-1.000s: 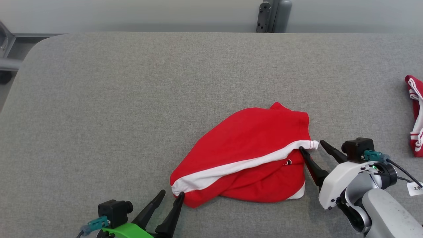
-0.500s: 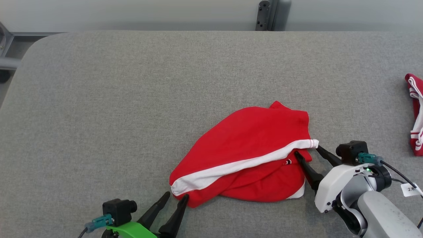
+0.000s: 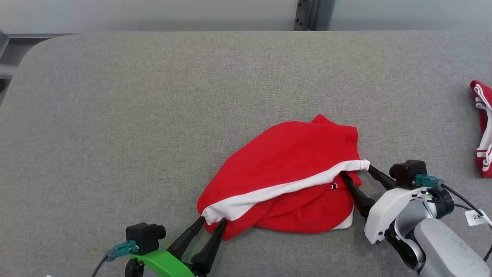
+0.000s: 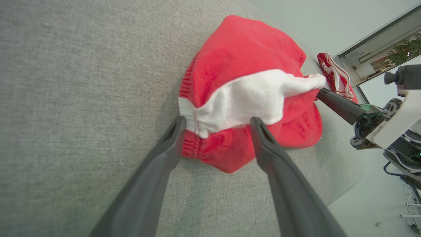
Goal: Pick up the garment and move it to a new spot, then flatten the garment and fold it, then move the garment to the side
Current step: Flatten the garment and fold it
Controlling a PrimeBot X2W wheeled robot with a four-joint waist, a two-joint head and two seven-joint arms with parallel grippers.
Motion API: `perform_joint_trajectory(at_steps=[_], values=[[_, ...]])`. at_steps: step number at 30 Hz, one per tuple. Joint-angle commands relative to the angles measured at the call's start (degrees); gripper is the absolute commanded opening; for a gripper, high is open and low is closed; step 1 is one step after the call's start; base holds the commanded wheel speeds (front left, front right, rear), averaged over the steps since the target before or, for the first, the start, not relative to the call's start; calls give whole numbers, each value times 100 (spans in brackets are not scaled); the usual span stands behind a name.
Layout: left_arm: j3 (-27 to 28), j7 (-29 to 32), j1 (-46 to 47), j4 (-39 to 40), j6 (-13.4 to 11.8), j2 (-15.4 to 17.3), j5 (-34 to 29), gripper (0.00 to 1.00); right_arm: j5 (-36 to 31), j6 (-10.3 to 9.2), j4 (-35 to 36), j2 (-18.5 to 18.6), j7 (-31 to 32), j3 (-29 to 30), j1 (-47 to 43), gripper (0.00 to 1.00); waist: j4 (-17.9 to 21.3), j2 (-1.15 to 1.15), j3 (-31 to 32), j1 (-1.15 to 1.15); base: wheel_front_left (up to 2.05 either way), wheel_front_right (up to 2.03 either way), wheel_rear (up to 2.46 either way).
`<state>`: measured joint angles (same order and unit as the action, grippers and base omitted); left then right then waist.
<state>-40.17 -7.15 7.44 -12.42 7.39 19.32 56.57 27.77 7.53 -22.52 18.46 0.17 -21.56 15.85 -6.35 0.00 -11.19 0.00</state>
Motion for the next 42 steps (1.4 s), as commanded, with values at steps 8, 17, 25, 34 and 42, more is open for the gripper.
perform_joint_trajectory(at_steps=[8,17,25,34,42], values=[[-268,-139,341,18,15,15,223,49,139,-8,35,-42,-47,-203,225,5,18,0,-107,0,0,0,0],[-684,-333,623,255,15,288,531,0,546,-7,293,168,-513,-374,377,0,46,0,-39,0,0,0,0],[-421,-426,693,1499,15,1130,700,0,1140,-6,1648,788,-523,232,229,0,185,0,42,0,0,0,0],[257,519,2268,2447,-15,1783,1034,0,1399,-6,2742,1212,361,962,1386,0,265,0,-605,0,0,0,0],[548,1469,5318,908,8,1235,929,0,810,-4,1576,570,727,850,4162,0,351,0,-1538,0,0,0,0]])
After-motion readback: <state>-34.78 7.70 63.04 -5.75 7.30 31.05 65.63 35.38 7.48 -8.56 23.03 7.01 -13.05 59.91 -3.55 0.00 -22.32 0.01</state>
